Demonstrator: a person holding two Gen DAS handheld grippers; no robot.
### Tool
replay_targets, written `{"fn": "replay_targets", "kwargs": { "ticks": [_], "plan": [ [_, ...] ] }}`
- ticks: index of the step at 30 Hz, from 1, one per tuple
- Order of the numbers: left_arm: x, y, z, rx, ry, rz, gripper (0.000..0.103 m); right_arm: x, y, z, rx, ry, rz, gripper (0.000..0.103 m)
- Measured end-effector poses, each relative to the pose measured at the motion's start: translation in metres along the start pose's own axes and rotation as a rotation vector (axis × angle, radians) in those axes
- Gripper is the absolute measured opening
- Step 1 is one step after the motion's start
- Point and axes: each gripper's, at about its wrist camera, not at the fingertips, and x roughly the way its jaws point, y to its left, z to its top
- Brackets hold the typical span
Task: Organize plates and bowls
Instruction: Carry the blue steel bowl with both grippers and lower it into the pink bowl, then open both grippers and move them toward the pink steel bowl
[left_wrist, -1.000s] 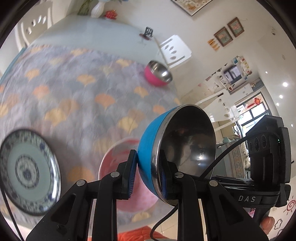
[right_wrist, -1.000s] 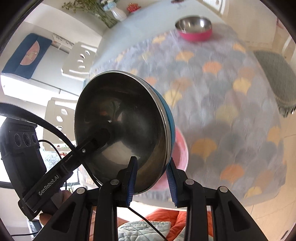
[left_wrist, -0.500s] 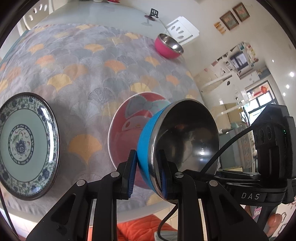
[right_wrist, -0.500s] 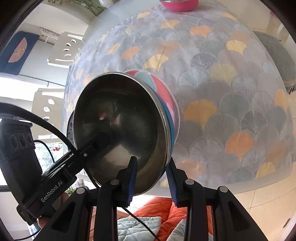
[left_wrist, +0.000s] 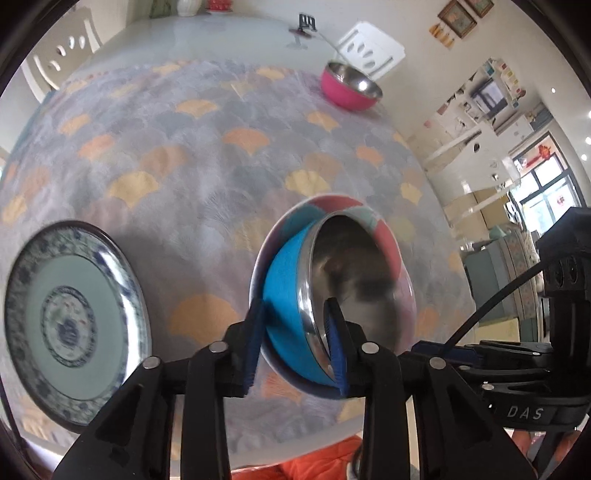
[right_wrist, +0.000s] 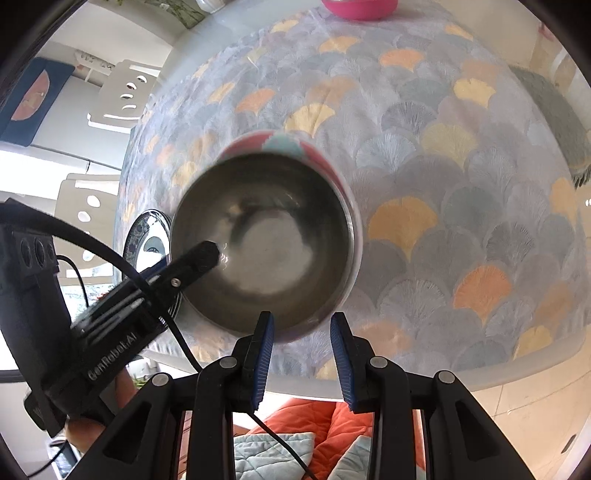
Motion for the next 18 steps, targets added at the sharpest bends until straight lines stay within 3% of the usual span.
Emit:
{"fn": "replay_targets", "kwargs": {
  "ticks": [3, 13, 18],
  "plan": [
    [-0.012, 0.009, -0.002, -0.007, -0.006, -0.043, 0.03, -0.007, 0.003, 0.0, -0.012, -0.017, 0.017, 0.031],
    [0.001, 0.021, -0.003, -0.046, 0.027, -0.053, 0.03, -0.004, 0.011, 0.003, -0.053, 0.015, 0.023, 0.031],
    [-0.018, 0.013, 0.019, -0.008, -0.01, -0.053, 0.03, -0.016, 0.014, 0.013, -0.056, 0.018, 0.08, 0.031]
  ]
}}
